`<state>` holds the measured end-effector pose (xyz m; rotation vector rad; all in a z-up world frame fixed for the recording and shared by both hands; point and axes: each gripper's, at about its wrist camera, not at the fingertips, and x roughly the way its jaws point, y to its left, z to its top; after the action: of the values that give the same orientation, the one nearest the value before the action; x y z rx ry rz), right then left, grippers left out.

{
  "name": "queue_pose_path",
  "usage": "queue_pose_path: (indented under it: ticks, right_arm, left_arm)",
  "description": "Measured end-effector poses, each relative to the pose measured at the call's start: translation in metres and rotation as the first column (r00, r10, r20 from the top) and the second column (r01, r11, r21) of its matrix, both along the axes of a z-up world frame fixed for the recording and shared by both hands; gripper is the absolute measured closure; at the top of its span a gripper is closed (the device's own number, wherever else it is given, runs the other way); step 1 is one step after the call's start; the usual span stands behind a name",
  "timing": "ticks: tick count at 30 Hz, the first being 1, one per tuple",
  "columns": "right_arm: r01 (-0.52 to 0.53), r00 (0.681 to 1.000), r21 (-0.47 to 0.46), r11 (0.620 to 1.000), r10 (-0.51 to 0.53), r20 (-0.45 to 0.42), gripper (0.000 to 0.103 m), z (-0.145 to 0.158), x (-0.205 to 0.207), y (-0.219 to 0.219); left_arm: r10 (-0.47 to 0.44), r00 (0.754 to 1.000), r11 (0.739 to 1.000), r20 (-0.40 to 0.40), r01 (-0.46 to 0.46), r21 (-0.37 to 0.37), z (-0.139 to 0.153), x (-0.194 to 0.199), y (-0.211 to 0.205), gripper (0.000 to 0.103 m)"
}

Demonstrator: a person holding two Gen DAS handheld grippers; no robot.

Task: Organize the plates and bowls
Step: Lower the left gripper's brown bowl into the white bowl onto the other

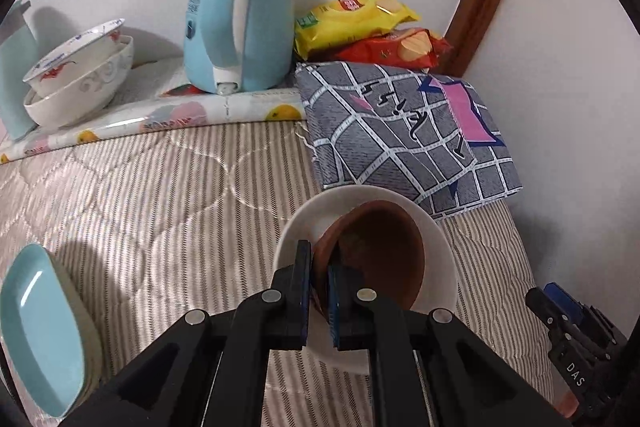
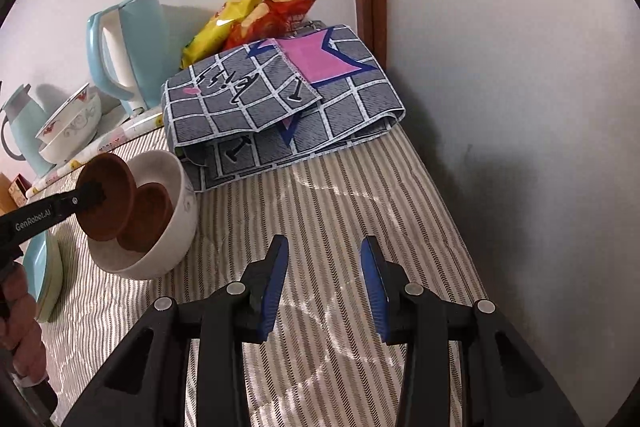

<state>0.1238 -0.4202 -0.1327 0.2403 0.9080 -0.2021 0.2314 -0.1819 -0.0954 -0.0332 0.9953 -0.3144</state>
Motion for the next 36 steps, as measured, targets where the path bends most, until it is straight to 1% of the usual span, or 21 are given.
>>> queue_pose_path:
  ticks: [5, 8, 12, 17, 21, 25, 28, 31, 36]
  right_arm:
    - [0.012, 1.000, 0.005, 1.000, -0.012, -0.005, 0.065, -0.004, 0.002, -0.005]
    - [0.012, 1.000, 0.002, 1.000, -0.012, -0.010, 0.065, -0.006, 0.002, -0.006]
    - [0.009, 1.000, 0.005, 1.000, -0.009, -0.020, 0.065, -0.009, 0.003, -0.005]
    - [0.010, 0.999, 0.007, 1.000, -0.010, -0.031, 0.065, -0.013, 0.006, -0.004]
    - [0.003, 0.999, 0.010, 1.000, -0.003, -0.034, 0.065, -0.013, 0.007, 0.000]
    - [-0.010, 0.999, 0.004, 1.000, 0.010, -0.037, 0.065, -0.011, 0.009, 0.007]
    - [-0.020, 0.999, 0.005, 1.000, 0.020, -0.039, 0.065, -0.010, 0.010, 0.010]
    - [-0.032, 0.999, 0.002, 0.999, 0.032, -0.037, 0.065, -0.007, 0.012, 0.016]
    - [-0.058, 0.998, -0.003, 0.998, 0.058, -0.022, 0.065, 0.001, 0.016, 0.029]
  left_arm:
    - [-0.014, 1.000, 1.000, -0.021, 0.014, 0.006, -0.009, 0.003, -0.008, 0.095]
    - [-0.016, 0.999, 1.000, -0.048, 0.016, -0.009, -0.016, 0.007, -0.011, 0.095]
    - [-0.014, 0.998, 1.000, -0.062, 0.013, -0.019, -0.021, 0.010, -0.011, 0.095]
    - [-0.025, 0.998, 0.999, -0.065, 0.023, -0.030, -0.021, 0.011, -0.011, 0.095]
    - [-0.028, 0.996, 0.999, -0.084, 0.024, -0.047, -0.021, 0.013, -0.009, 0.094]
    - [-0.042, 0.995, 0.998, -0.087, 0.038, -0.043, -0.020, 0.011, -0.007, 0.090]
    - [-0.055, 0.995, 0.997, -0.078, 0.051, -0.053, -0.015, 0.007, -0.005, 0.085]
    - [-0.050, 0.997, 0.998, -0.056, 0.048, -0.042, -0.008, 0.004, -0.002, 0.080]
    - [-0.041, 0.999, 0.999, -0.028, 0.041, -0.026, 0.002, 0.001, 0.006, 0.080]
